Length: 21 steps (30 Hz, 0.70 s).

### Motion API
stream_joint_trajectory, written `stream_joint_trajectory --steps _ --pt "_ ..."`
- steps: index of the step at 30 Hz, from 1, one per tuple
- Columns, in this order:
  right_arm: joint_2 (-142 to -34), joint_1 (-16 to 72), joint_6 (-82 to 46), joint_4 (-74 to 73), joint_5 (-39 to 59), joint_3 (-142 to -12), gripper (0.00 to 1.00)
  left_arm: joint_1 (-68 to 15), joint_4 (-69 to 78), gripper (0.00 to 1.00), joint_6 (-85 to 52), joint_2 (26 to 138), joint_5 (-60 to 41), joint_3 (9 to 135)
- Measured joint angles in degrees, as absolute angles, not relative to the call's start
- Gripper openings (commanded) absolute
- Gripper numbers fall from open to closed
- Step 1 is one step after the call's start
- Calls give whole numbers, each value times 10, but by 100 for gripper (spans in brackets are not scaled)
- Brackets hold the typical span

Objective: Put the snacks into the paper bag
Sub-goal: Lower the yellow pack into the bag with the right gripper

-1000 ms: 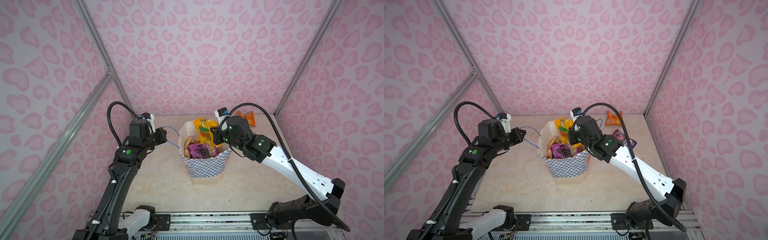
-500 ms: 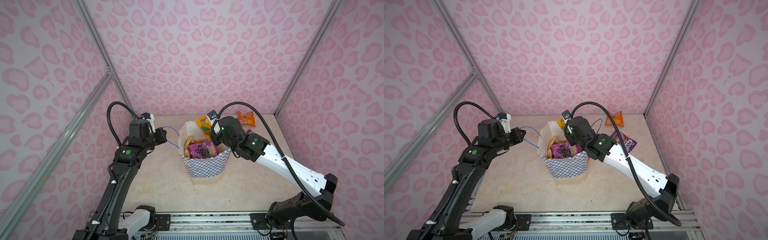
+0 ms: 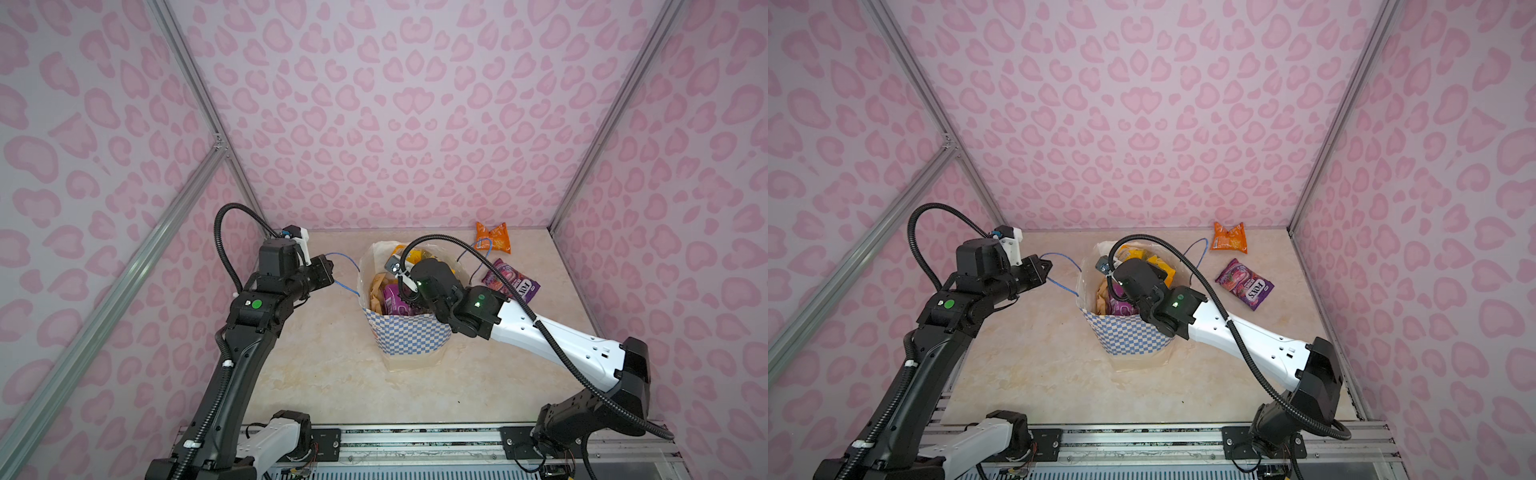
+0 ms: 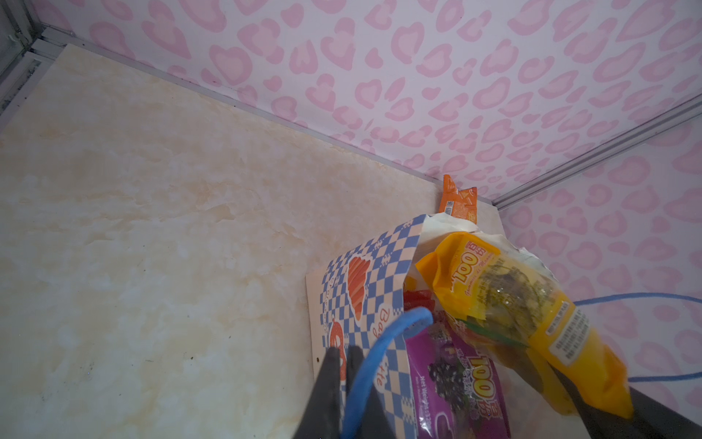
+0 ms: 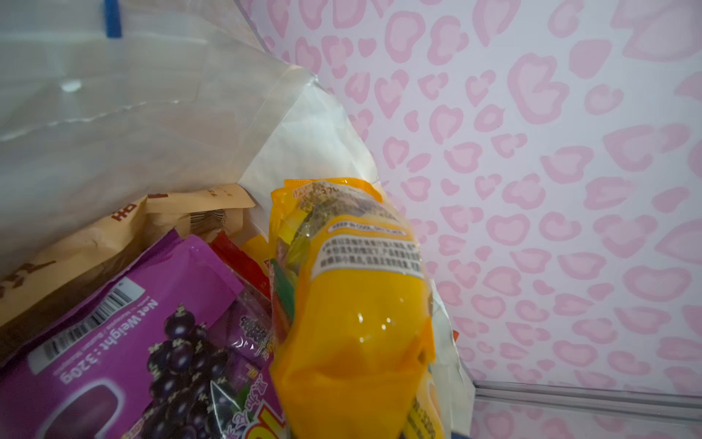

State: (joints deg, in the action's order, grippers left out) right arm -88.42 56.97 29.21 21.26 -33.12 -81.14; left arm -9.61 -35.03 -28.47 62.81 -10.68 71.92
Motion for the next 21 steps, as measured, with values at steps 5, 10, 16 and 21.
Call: stream_joint_trajectory --steps 5,10,16,21 --pt "-887 573 368 180 -371 -798 1 -96 -350 10 -285 628 -107 719" --pt "-877 572 396 201 -348 -807 4 -96 -350 10 -285 628 -107 719" --pt "-908 569 366 314 -254 -899 6 -96 -350 10 -285 628 -107 719" --pt "-964 566 349 386 -230 -943 6 -96 -350 10 -285 625 -107 719"
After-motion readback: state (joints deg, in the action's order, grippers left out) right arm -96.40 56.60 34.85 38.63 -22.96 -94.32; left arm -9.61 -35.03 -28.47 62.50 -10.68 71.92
